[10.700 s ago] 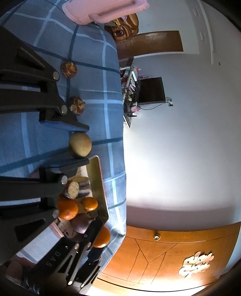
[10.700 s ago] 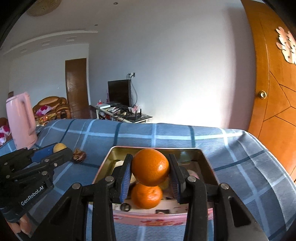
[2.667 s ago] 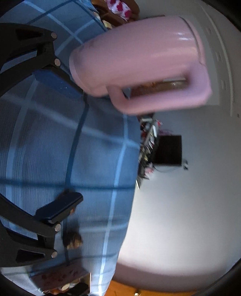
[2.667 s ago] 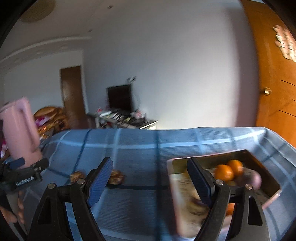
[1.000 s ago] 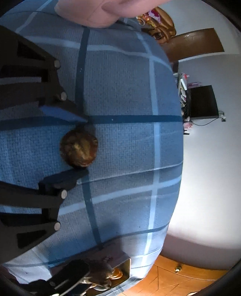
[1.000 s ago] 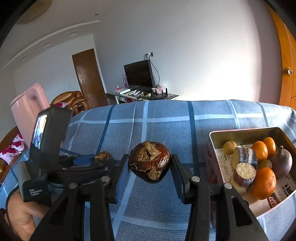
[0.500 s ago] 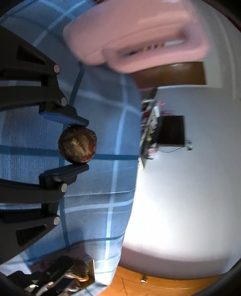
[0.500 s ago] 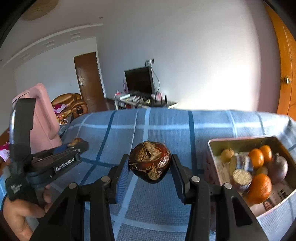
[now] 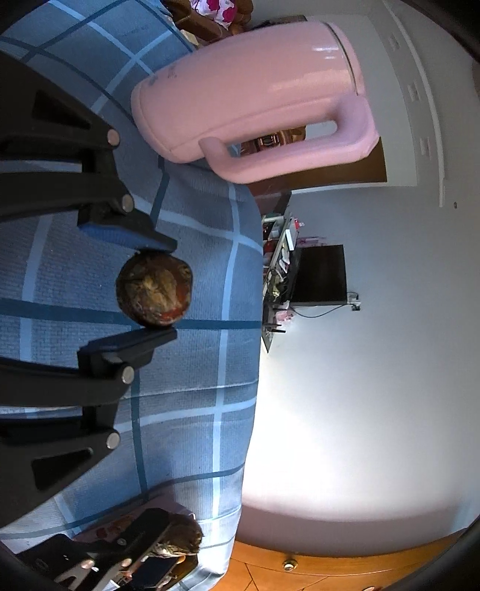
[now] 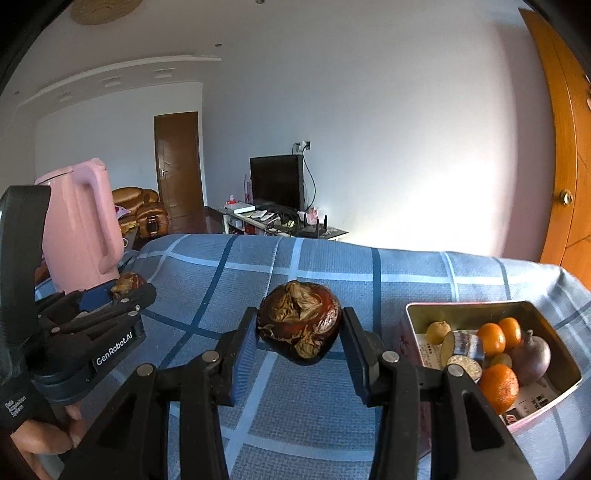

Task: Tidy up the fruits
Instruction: 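Carry both held brown dried fruits over the pink tin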

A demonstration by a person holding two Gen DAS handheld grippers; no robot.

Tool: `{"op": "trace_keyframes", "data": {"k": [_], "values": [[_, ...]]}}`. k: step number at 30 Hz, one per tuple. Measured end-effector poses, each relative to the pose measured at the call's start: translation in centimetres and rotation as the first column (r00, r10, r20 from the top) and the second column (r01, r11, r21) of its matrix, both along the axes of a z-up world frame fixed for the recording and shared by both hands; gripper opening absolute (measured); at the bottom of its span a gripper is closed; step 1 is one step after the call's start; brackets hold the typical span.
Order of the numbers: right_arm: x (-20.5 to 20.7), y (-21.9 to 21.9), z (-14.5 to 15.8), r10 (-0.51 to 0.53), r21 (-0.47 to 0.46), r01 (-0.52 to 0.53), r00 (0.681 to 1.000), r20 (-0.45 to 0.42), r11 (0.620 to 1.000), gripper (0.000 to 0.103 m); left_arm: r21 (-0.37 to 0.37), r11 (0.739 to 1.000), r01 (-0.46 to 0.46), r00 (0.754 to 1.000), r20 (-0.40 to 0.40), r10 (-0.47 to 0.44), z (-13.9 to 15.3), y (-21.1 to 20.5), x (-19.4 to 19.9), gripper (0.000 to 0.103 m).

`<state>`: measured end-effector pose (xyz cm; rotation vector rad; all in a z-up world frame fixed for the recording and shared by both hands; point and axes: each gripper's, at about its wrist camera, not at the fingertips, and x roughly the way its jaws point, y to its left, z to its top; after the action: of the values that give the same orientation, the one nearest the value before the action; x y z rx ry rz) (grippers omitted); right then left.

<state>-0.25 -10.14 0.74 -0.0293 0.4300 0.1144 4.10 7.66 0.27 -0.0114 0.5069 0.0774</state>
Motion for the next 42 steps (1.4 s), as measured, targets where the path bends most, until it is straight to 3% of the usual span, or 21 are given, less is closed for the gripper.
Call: {"op": "trace_keyframes", "data": {"k": [42], "values": [[-3.5,-1.1,0.2,0.002,-0.017,-0.002,1.000,0.017,1.000,0.046,0.003,0.999,-0.035,0.998,0.051,0.035,0.3,-1.7,-4.2,0.042]]}}
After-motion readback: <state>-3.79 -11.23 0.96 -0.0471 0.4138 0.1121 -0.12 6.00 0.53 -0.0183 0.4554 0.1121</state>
